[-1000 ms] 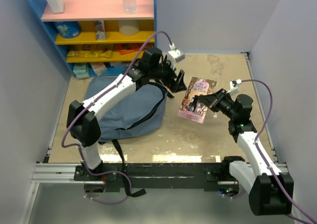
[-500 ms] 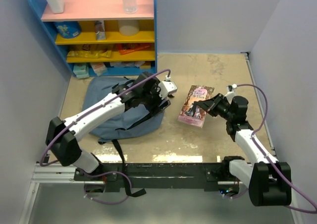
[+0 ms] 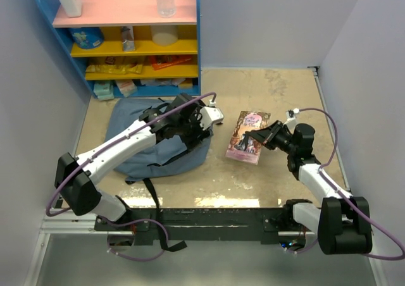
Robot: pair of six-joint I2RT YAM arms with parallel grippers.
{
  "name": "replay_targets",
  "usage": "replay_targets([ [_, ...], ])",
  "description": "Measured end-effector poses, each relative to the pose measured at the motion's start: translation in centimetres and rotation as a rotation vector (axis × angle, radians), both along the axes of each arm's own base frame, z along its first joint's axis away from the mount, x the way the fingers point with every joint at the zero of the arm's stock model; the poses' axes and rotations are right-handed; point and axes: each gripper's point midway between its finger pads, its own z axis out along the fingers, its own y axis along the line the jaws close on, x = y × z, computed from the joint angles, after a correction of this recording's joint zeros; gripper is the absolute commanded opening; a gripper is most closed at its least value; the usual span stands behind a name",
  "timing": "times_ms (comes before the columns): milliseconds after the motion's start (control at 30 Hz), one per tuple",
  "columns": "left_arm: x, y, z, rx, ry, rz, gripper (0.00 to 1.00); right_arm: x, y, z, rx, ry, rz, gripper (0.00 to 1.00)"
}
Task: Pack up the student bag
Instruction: Place the book in the student bag.
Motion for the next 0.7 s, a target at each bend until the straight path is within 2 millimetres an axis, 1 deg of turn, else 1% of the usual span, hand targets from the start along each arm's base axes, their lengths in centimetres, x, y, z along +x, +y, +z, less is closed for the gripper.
replay_targets([
  [33,-0.1,-0.1,-0.1,0.004,0.008,-0.006,1.00,-0.1,0.1,0.0,0.003,0.000,0.005,0.00],
  [133,-0.2,-0.4,0.0,0.002,0.028,-0.010,1.00,-0.1,0.2,0.3,0.005,-0.010,0.013,0.00],
  [167,-0.3,-0.5,0.1,-0.002,0.033,-0.014,0.95,-0.1,0.2,0.3,0.005,-0.010,0.014,0.00],
  [233,-0.5,-0.7,0.3,-0.010,0.043,-0.025,0.80,-0.1,0.2,0.3,0.005,-0.010,0.014,0.00],
  [267,-0.6,-0.8,0.3,-0.013,0.048,-0.030,0.57,-0.1,0.2,0.3,0.005,-0.010,0.014,0.00],
  [300,-0.8,-0.9,0.4,-0.016,0.052,-0.036,0.46,-0.1,0.2,0.3,0.005,-0.011,0.014,0.00],
  [367,-1.0,-1.0,0.3,-0.017,0.059,-0.047,0.37,-0.1,0.2,0.3,0.005,-0.010,0.014,0.00],
  [433,-1.1,-1.0,0.1,-0.014,0.059,-0.059,0.33,-0.1,0.2,0.3,0.006,-0.010,0.014,0.00],
  [500,-1.2,-0.9,-0.4,-0.005,0.063,-0.063,0.32,-0.2,0.2,0.3,0.006,-0.010,0.014,0.00],
  [600,-1.4,-0.6,-1.7,0.023,0.083,-0.065,0.36,-0.2,0.2,0.4,0.007,-0.013,0.016,0.00],
  [700,-1.5,-0.5,-3.0,0.049,0.106,-0.067,0.60,-0.2,0.2,0.5,0.007,-0.018,0.017,0.00],
])
